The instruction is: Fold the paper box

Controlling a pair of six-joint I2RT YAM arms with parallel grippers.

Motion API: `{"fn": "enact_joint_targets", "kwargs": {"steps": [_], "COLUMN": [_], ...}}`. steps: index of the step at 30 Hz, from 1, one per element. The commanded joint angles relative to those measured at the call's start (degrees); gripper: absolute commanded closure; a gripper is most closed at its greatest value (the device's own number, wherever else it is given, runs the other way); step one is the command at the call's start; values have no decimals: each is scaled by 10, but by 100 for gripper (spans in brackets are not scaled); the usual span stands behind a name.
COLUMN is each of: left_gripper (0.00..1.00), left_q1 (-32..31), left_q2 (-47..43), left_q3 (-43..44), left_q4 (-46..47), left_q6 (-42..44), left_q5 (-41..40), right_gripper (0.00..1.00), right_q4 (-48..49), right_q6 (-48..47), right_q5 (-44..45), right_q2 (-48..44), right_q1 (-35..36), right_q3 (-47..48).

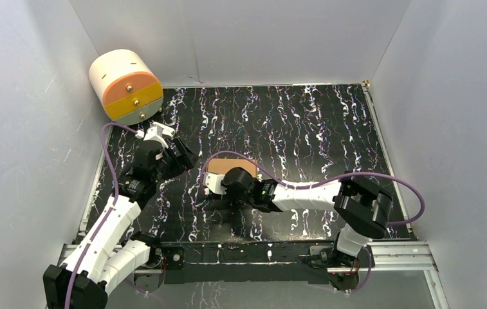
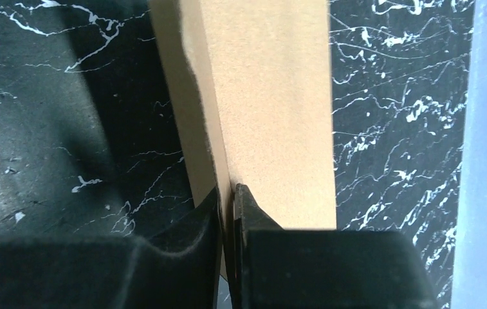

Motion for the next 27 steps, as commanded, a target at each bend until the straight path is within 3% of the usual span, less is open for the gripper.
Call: {"fn": "enact_joint_targets", "kwargs": {"steps": [1,11,21,27], "left_gripper": [20,20,20,20], "left_q1": [3,4,4,3], "left_q2": [-7,-23,-37,-16], "left_q3": [21,83,152,172], "left_q4": [-33,-95,-156,-177], "left_q6": [4,34,72,100], "left_q5": [4,2,1,27], "right_gripper": [86,95,98,98], "right_q4": [-24,-123,-226,-278], "right_q6": [28,87,161,178], "right_q5": [-42,-168,-439,-568], "right_q2": [-19,-59,-55,-8], "right_q1": [-5,-60,-181,-236], "right_q3": [32,92,169,214]}}
